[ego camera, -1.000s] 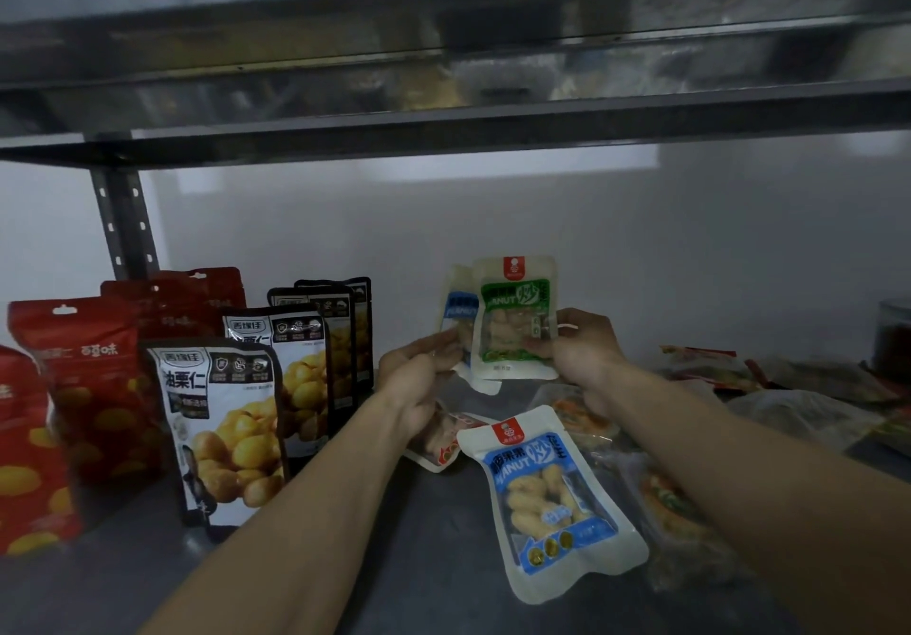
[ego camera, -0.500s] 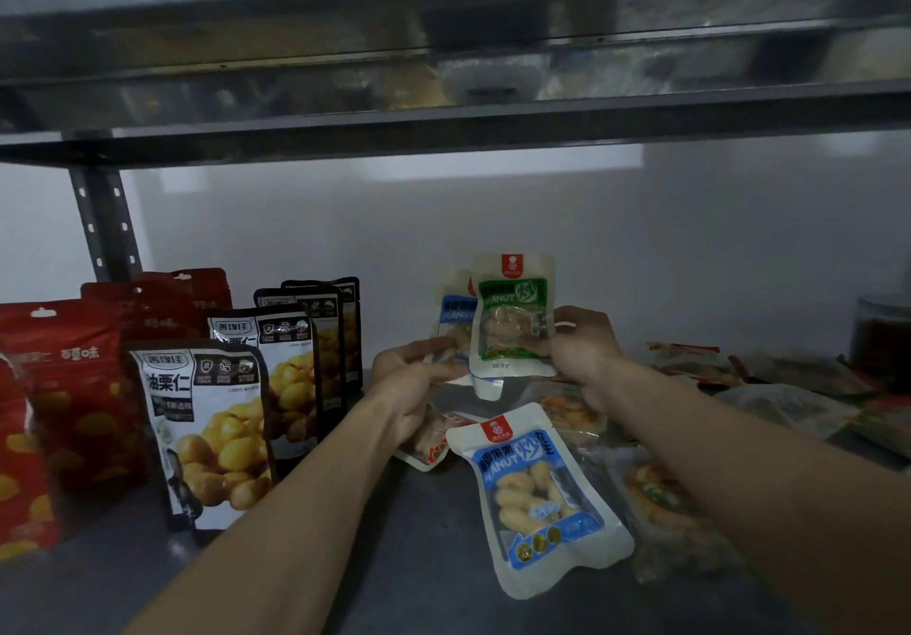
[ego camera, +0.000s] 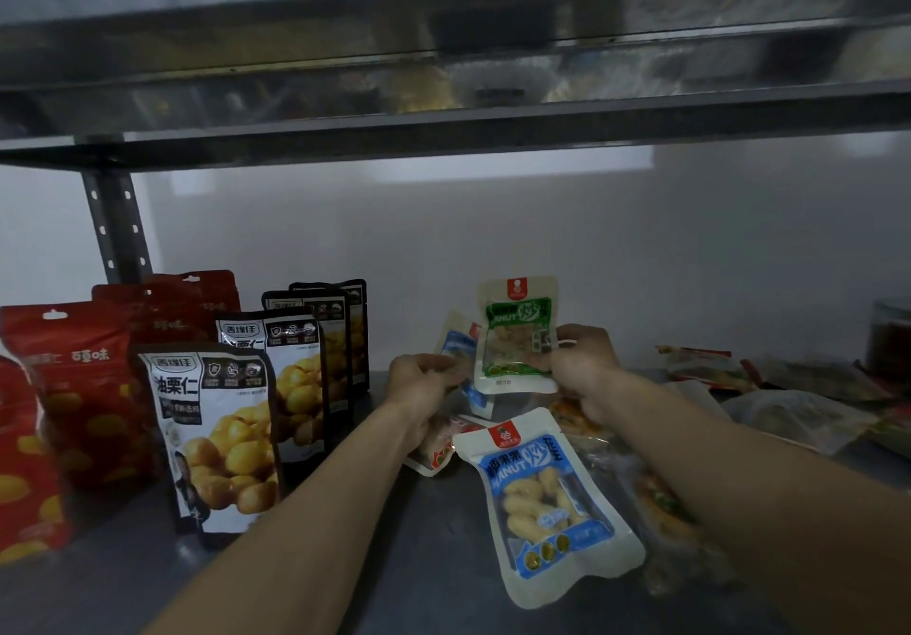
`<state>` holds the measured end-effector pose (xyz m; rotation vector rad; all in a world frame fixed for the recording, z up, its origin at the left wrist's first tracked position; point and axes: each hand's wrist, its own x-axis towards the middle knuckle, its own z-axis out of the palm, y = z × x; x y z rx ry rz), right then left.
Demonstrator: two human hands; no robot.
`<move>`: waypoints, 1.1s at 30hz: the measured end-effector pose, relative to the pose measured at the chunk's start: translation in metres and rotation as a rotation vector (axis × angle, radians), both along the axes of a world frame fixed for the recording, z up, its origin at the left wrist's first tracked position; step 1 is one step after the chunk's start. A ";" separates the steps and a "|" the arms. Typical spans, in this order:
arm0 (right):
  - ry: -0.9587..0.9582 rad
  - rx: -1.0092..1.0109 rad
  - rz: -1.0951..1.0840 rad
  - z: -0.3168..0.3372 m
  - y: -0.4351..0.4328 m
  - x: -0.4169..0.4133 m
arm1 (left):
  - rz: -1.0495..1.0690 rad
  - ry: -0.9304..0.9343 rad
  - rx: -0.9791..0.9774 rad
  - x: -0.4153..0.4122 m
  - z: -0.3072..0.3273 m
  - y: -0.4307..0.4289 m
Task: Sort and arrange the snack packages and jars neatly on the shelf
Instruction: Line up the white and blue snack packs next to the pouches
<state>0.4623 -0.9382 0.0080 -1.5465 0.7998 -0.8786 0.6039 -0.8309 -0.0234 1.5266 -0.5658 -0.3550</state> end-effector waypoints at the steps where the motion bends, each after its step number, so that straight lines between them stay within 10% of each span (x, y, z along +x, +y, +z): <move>1: 0.003 0.003 0.000 0.000 0.000 0.000 | 0.007 -0.057 0.050 0.000 0.000 -0.001; 13: -0.007 0.011 0.003 0.002 -0.001 -0.004 | -0.048 -0.553 0.525 -0.001 0.008 0.014; 33: 0.039 0.010 -0.007 0.004 0.008 -0.002 | -0.010 -0.668 0.655 0.005 0.001 0.016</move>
